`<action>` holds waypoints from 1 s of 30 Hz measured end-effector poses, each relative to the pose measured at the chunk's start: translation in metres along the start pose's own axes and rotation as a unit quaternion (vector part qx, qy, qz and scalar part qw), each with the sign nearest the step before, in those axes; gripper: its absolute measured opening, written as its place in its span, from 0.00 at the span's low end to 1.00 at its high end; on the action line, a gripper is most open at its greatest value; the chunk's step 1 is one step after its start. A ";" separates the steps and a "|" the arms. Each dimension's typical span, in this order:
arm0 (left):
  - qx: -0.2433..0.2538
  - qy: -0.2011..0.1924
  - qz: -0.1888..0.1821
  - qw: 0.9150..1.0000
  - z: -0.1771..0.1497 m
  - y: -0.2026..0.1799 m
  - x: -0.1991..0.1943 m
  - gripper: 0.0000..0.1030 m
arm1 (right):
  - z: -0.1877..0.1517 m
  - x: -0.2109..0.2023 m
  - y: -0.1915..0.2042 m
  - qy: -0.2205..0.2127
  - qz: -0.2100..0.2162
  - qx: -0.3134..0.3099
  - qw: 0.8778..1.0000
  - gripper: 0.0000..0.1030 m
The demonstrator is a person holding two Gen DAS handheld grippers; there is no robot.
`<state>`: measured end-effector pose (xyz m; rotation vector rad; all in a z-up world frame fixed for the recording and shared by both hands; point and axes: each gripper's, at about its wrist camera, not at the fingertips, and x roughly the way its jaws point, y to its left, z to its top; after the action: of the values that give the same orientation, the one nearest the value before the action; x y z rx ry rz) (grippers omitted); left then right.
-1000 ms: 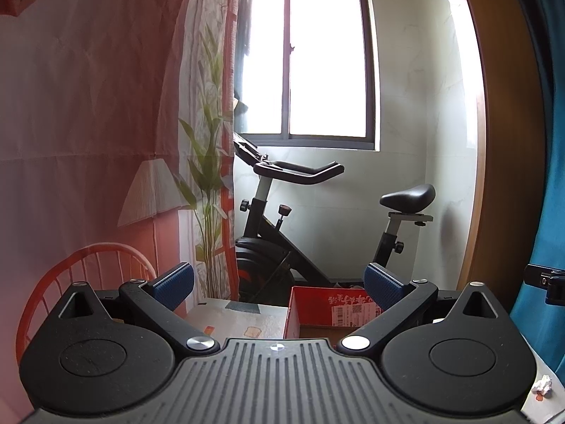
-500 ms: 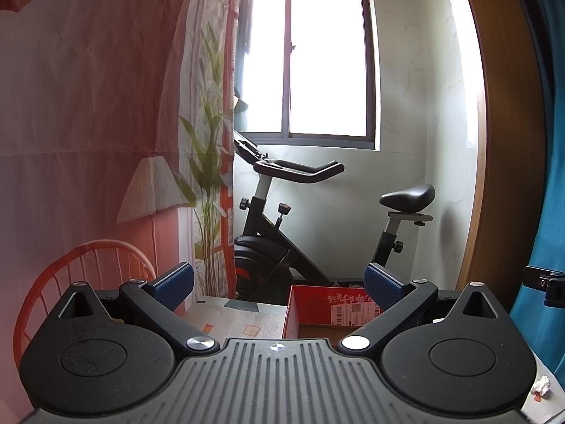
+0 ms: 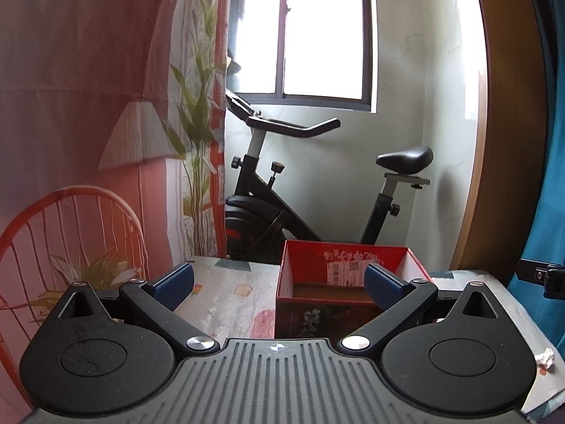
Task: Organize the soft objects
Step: 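Lower both grippers toward the white mask bag in front of the red box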
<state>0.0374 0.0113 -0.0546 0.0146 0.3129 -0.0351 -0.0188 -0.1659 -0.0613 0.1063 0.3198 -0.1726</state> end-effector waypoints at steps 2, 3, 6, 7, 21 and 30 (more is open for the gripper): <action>0.010 0.007 0.006 1.000 -0.012 0.001 0.011 1.00 | -0.016 0.012 0.003 0.016 0.000 0.000 1.000 1.00; 0.013 0.010 0.007 1.000 -0.017 0.001 0.016 1.00 | -0.024 0.017 0.005 0.025 0.003 -0.001 1.000 1.00; 0.012 0.043 -0.002 0.999 -0.038 0.006 0.036 1.00 | -0.051 0.036 0.010 0.051 0.011 -0.004 0.999 1.00; 0.009 0.058 -0.007 0.998 -0.048 0.008 0.043 1.00 | -0.061 0.042 0.012 0.060 0.013 -0.005 0.998 1.00; -0.032 0.165 -0.060 0.984 -0.131 0.030 0.108 1.00 | -0.165 0.101 0.002 0.123 0.043 0.030 0.991 1.00; -0.013 0.220 -0.082 0.972 -0.162 0.017 0.130 0.92 | -0.192 0.124 0.003 0.169 0.049 0.027 0.984 1.00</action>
<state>0.1114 0.0271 -0.2489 -0.0301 0.7574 -0.1932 0.0397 -0.1565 -0.2823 0.2046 0.6480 -0.0644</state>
